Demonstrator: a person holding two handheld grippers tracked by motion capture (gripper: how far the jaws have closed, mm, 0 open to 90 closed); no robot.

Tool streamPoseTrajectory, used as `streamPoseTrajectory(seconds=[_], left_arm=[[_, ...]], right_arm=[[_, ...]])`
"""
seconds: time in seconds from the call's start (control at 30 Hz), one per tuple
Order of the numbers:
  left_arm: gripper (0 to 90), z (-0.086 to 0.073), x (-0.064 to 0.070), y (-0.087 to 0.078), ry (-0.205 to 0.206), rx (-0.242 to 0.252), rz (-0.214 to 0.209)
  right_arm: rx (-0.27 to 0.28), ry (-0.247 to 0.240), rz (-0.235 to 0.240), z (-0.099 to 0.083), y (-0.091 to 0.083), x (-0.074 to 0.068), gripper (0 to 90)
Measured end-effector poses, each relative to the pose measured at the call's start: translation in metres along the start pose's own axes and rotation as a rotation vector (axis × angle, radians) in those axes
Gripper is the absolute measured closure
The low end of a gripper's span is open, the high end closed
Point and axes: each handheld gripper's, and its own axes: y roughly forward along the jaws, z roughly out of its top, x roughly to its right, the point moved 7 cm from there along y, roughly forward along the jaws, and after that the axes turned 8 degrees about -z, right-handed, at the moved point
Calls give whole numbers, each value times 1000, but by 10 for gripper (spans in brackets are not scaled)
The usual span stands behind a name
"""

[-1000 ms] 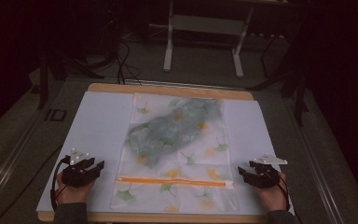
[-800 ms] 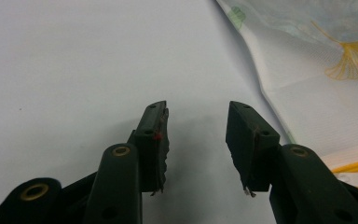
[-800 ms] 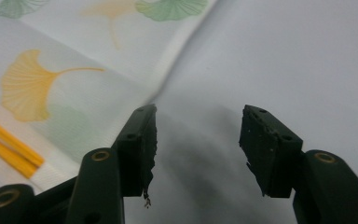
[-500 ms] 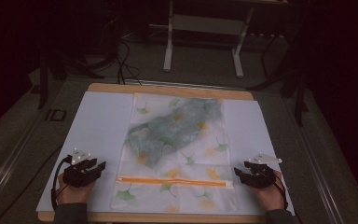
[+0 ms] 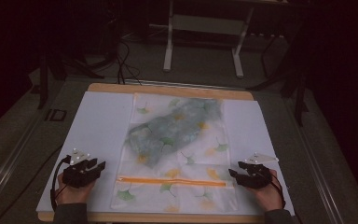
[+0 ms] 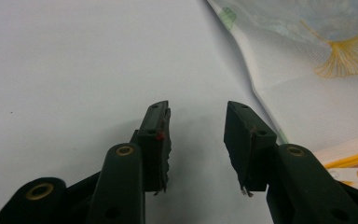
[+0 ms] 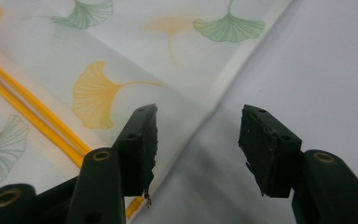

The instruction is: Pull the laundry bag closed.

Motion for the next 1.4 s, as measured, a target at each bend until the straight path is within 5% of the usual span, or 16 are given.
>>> streamPoseTrajectory(seconds=[1.4], left_arm=[[576,-2,-2,0,-4,-21,19]], right_arm=[[0,-185,102,24,10,-55,446]])
